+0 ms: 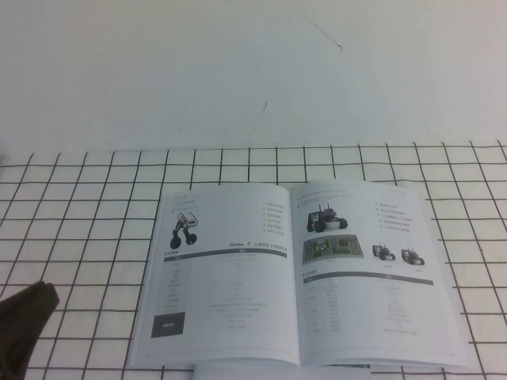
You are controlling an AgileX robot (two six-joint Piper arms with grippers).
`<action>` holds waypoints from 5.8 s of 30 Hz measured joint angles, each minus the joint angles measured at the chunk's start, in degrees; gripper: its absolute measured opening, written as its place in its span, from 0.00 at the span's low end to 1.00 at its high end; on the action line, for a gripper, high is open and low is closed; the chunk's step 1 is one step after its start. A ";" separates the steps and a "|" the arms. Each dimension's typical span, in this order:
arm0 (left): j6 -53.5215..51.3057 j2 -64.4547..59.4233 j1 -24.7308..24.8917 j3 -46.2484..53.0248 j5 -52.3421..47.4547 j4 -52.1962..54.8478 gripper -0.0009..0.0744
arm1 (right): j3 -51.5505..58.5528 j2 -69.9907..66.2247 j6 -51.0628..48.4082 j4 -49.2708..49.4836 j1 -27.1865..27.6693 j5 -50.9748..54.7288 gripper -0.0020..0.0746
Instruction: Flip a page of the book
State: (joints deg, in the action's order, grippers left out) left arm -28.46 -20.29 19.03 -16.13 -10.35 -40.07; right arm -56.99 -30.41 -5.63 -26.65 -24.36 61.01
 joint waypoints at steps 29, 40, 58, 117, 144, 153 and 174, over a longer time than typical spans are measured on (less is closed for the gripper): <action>-0.75 0.00 0.00 0.03 1.95 -1.08 0.01 | 32.41 31.26 13.46 -0.57 0.00 -10.49 0.03; -0.75 0.00 0.00 0.03 -3.92 -1.08 0.01 | 32.41 31.26 13.46 -0.57 0.00 -10.76 0.03; -5.80 18.04 -18.92 10.33 0.45 4.48 0.01 | 32.41 31.26 13.46 -0.57 0.00 -10.89 0.03; 27.96 20.98 -19.14 17.39 -9.01 32.30 0.01 | 32.41 31.26 13.46 -0.57 0.00 -10.89 0.03; 28.08 20.98 -19.14 17.39 -9.01 32.30 0.01 | 43.23 31.26 -3.16 11.47 11.02 -31.02 0.03; 28.08 20.98 -19.14 17.39 -9.01 32.30 0.01 | 57.99 31.26 -7.93 22.38 19.89 -48.54 0.03; 28.08 20.98 -19.14 17.39 -9.01 32.41 0.01 | 58.63 31.26 -10.44 30.24 24.36 -39.83 0.03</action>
State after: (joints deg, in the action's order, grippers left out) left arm -0.38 0.69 -0.11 1.27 -19.36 -7.65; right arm 1.63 0.85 -16.07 3.60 0.00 21.18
